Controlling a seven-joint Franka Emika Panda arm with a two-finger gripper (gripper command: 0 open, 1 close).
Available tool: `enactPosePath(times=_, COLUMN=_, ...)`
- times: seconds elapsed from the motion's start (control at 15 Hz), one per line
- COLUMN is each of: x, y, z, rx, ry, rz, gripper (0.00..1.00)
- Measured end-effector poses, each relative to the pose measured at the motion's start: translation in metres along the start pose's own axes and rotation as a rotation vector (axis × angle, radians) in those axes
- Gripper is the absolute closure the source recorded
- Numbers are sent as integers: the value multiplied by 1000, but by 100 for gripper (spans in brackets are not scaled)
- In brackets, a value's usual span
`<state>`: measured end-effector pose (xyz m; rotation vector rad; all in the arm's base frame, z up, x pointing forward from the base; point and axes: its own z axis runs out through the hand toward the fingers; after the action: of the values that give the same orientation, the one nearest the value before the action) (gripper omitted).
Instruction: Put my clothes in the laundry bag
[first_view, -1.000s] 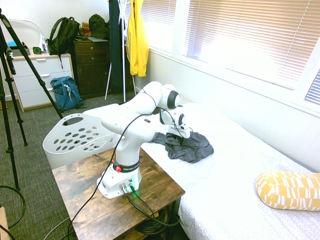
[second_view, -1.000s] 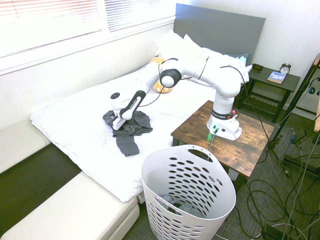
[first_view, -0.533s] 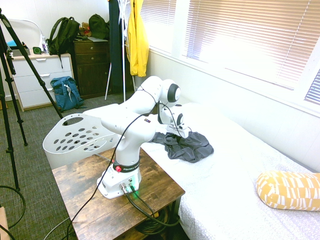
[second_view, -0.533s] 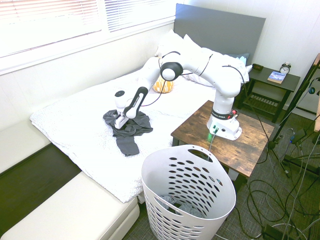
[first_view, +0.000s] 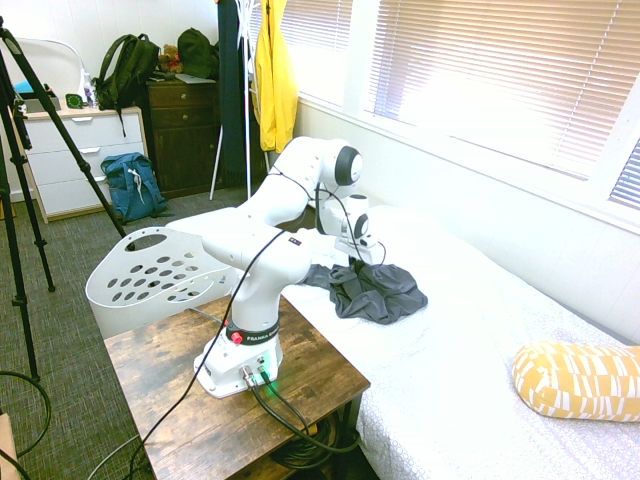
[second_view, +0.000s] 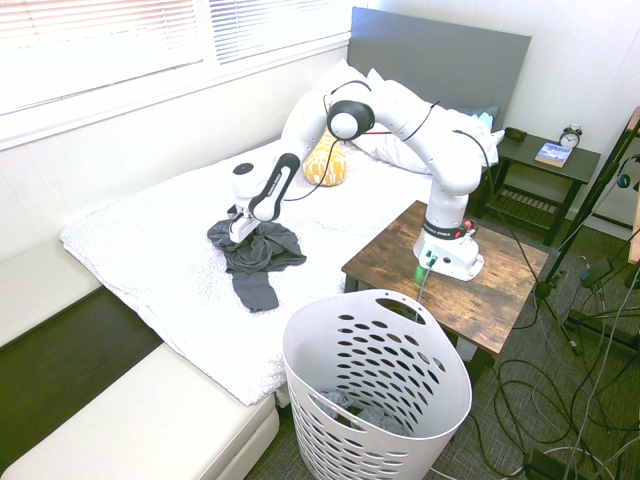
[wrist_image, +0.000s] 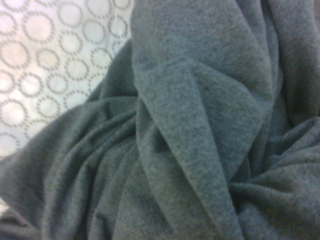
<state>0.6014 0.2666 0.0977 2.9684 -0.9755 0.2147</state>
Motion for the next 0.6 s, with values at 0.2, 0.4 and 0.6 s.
enactPosePath(times=0.2, x=2, y=-17, z=-95, rx=20, ry=1, rz=-10, gripper=100)
enactPosePath(times=0.4, x=-12, y=-34, z=-218, rx=50, ry=-1, rz=-37, gripper=100)
enactPosePath(times=0.6, x=-63, y=-30, z=-323, rx=58, ry=-17, rz=-71, gripper=100)
